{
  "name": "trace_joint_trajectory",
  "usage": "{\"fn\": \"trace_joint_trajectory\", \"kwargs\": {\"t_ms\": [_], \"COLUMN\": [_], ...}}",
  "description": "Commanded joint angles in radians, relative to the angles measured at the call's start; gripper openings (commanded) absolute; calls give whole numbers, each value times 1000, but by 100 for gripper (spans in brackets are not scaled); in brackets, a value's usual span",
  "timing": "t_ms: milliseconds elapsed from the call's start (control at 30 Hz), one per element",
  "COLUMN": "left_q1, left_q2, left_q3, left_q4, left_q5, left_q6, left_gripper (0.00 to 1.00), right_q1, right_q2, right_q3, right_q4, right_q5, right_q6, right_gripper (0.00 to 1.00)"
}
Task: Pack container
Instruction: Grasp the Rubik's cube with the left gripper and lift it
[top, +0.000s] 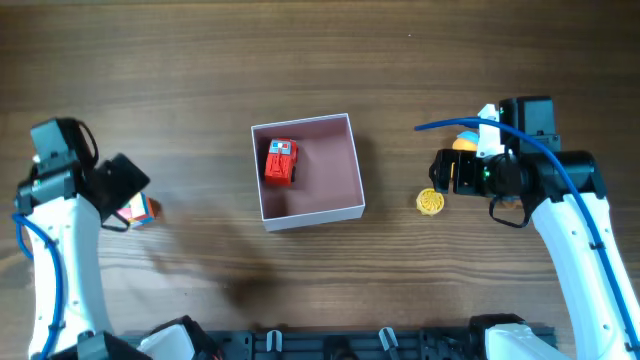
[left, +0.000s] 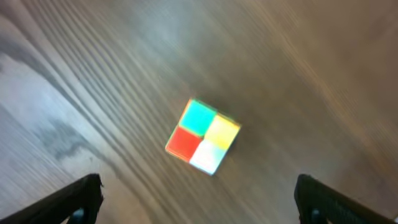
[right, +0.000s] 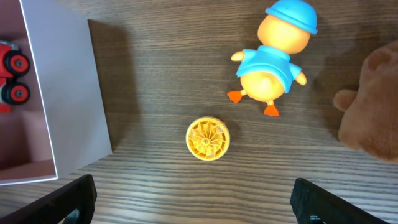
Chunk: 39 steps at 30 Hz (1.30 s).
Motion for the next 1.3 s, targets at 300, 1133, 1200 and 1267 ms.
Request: {"fn": "trace_joint_trajectory", "kwargs": {"t_ms": [300,1133,1200,1267], "left_q1": [21,-67,-190,-323], "left_q2": [300,243,144,76], "left_q3": [-109,25,132,204], "left_q4": [261,140,55,18], "left_q5": [71,105,145,150], "left_q6": [171,114,77,-14], "left_gripper": [100,22,15,6], "right_q1": [-2,-2,-2,-2], "right_q2": [5,5,5,5], "right_q3": [25,25,25,25], "right_q4": [1,4,6,7], "right_q5": [8,8,8,8], "right_q6": [-19,-18,-18,-18], "right_gripper": [100,100,100,100]}}
